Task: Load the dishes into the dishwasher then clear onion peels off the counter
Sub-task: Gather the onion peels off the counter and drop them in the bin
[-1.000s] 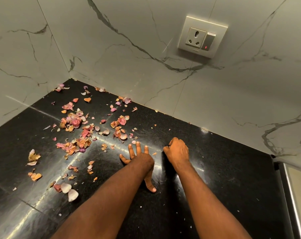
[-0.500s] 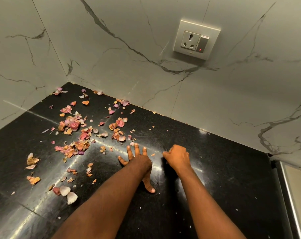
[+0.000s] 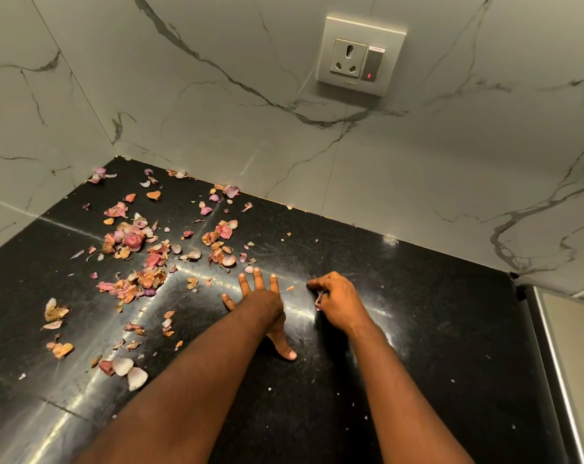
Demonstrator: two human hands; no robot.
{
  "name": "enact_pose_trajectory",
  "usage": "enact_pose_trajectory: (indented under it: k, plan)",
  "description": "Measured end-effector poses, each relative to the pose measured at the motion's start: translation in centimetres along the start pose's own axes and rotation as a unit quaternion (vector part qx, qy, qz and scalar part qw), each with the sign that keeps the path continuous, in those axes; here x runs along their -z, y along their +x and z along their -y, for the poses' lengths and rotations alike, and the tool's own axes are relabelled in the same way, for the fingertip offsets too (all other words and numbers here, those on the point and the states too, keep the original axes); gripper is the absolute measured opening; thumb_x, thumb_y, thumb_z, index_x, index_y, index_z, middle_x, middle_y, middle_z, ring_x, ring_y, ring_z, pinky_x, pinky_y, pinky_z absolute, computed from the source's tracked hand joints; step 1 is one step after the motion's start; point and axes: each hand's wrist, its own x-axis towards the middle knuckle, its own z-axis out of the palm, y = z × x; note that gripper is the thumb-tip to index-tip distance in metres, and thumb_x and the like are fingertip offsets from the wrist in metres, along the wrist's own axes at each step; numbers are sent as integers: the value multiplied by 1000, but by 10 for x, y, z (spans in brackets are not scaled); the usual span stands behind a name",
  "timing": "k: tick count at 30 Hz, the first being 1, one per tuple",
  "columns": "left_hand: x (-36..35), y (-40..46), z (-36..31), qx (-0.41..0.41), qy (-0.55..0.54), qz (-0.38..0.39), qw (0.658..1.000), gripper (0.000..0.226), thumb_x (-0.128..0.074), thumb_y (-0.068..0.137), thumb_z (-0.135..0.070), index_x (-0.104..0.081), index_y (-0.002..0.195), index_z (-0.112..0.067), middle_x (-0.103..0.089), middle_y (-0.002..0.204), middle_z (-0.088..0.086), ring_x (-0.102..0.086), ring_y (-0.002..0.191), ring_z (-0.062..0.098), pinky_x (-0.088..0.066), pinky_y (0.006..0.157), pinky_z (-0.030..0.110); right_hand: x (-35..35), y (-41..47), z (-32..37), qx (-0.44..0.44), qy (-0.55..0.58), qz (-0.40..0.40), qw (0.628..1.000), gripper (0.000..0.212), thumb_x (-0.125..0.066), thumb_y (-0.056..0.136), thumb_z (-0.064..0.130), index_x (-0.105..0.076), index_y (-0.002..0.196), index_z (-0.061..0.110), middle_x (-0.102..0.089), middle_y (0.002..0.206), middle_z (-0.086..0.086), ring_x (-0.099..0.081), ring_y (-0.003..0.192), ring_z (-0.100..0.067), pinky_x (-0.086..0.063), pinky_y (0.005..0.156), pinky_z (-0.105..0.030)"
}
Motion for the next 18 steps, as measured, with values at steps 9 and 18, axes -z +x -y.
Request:
enact_pose_trajectory:
  k: [9,18]
  plan:
    - [-3,-9,4,-20,38,-3,999,185,-83,31,-88,49,141,-17,57,145,22,40,139,57,-4,107,87,1,-27,-22,-78,96,-88,988,32,-86,81,12,-75,110,20,-65,112,4,-64,94,-2,-56,96,-30]
    - [-28,-25,17,-81,-10,-81,993,165,-81,57,-81,42,150,-20,53,151,19,41,141,51,7,109,84,-11,-13,-6,-50,76,-132,987,26,-82,88,15,-78,113,13,-67,108,-3,-69,95,-15,-56,96,-32]
